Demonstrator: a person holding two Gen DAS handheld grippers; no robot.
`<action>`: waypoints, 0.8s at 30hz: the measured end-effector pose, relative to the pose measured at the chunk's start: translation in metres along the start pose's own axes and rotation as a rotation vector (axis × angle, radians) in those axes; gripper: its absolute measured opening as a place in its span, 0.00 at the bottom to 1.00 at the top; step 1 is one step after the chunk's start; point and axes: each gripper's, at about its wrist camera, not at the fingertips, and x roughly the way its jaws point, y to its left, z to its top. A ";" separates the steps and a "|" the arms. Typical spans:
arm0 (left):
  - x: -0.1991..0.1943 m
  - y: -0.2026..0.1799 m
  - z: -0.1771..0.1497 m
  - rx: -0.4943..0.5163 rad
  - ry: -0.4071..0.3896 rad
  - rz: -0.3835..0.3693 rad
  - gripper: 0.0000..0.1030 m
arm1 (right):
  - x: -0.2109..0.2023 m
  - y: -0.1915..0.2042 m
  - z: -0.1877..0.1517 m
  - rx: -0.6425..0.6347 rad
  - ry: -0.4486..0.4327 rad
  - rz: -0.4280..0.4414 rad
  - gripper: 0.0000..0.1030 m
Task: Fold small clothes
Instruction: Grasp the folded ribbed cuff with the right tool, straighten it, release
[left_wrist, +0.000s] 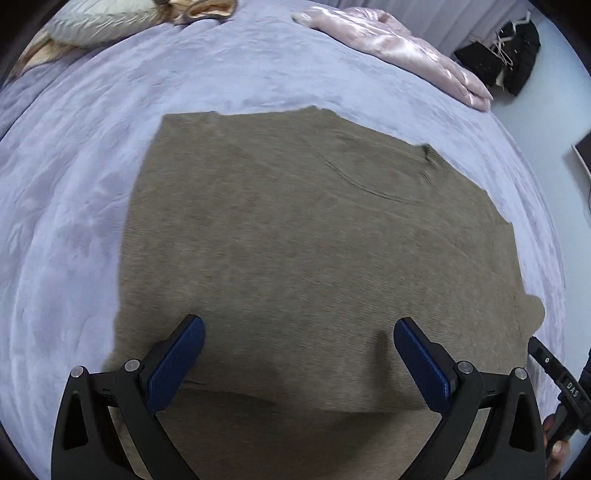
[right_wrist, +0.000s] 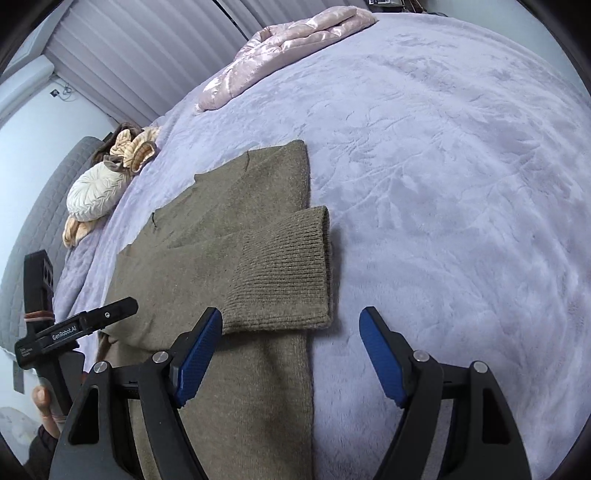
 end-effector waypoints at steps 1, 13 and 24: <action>-0.002 0.011 0.002 -0.020 -0.009 0.008 1.00 | 0.003 0.005 0.001 -0.021 0.008 -0.013 0.46; -0.035 0.035 0.020 -0.063 -0.078 -0.099 1.00 | 0.004 0.049 0.005 -0.188 0.004 -0.256 0.17; 0.013 -0.008 -0.006 0.150 -0.022 0.142 1.00 | 0.012 0.111 -0.002 -0.319 -0.055 -0.237 0.77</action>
